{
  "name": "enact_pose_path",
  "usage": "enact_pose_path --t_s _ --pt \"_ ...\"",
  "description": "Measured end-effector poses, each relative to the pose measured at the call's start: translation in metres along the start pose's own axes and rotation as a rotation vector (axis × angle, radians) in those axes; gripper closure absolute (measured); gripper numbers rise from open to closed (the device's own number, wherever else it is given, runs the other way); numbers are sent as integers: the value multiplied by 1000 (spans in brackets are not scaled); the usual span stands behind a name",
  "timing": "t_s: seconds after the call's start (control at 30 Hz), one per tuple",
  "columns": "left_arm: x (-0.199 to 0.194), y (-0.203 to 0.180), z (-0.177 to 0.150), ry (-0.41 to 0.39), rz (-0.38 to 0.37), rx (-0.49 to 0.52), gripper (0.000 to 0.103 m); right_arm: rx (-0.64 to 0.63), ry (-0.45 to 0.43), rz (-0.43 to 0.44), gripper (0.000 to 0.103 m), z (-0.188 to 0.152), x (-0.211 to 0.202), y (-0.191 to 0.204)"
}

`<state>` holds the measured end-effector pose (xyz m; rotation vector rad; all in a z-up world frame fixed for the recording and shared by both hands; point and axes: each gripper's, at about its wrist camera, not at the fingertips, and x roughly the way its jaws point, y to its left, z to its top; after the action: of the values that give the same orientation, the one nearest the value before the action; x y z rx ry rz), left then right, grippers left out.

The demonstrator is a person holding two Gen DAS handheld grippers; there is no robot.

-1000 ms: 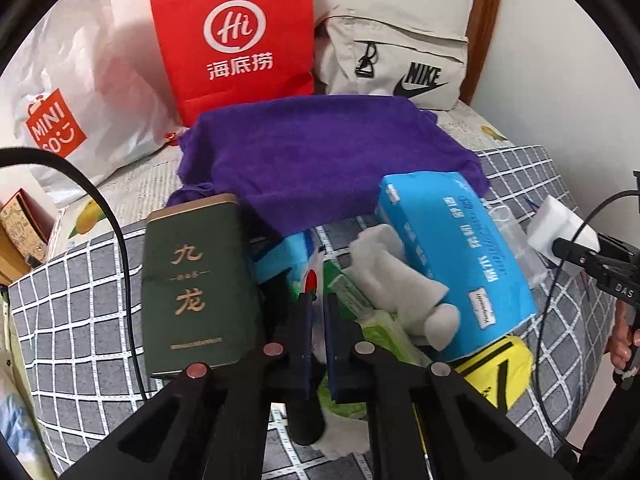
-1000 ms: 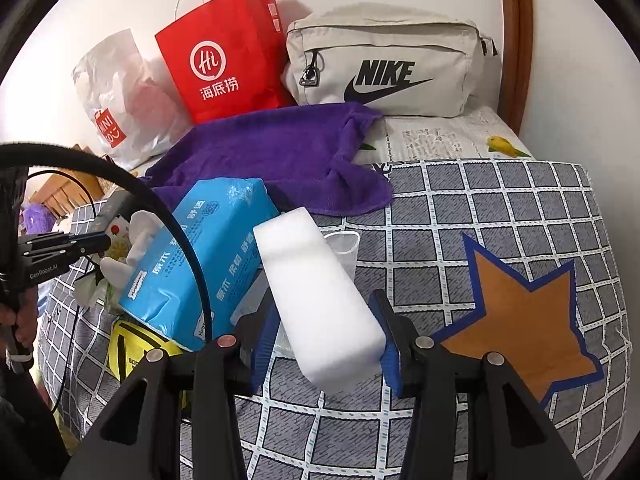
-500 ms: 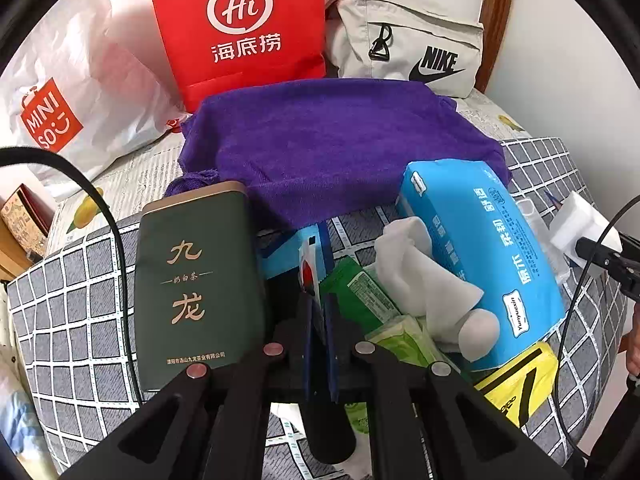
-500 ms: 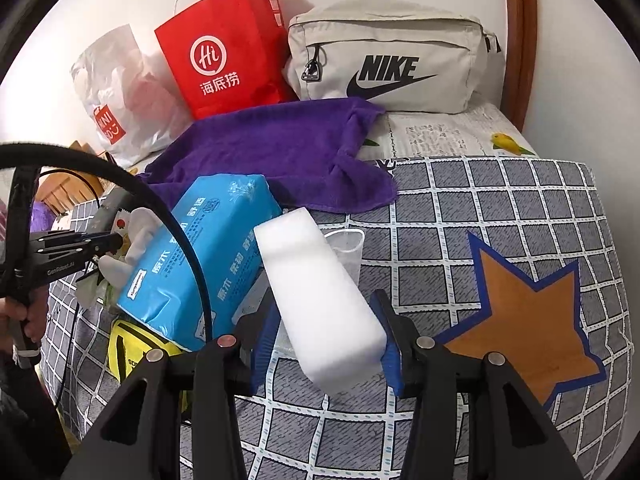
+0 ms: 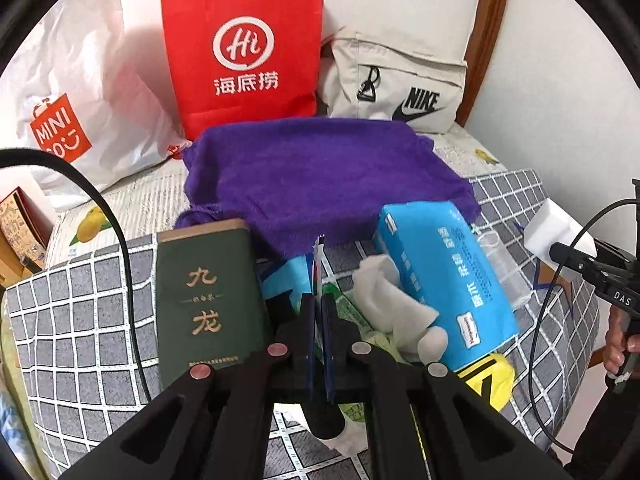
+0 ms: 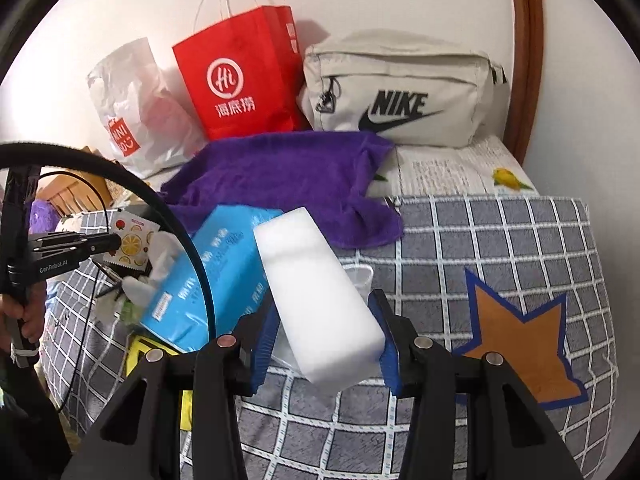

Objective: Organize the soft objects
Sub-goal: 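Lift the white sponge with the right tool while the left tool grasps the fruit-print sachet, then carry the sponge onto the purple towel and open the right tool while the left carries the sachet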

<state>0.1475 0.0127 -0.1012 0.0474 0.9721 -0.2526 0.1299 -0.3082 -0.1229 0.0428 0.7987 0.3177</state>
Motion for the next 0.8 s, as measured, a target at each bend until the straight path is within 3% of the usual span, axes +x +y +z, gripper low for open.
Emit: enact_pose_path --t_s 0.47,0.8 --pt "-23 25 22 -70 -5 -63 99 -77 -71 39 59 69 11 30" --pt "-32 46 51 -112 -11 -69 99 -76 -104 16 59 110 22 36"
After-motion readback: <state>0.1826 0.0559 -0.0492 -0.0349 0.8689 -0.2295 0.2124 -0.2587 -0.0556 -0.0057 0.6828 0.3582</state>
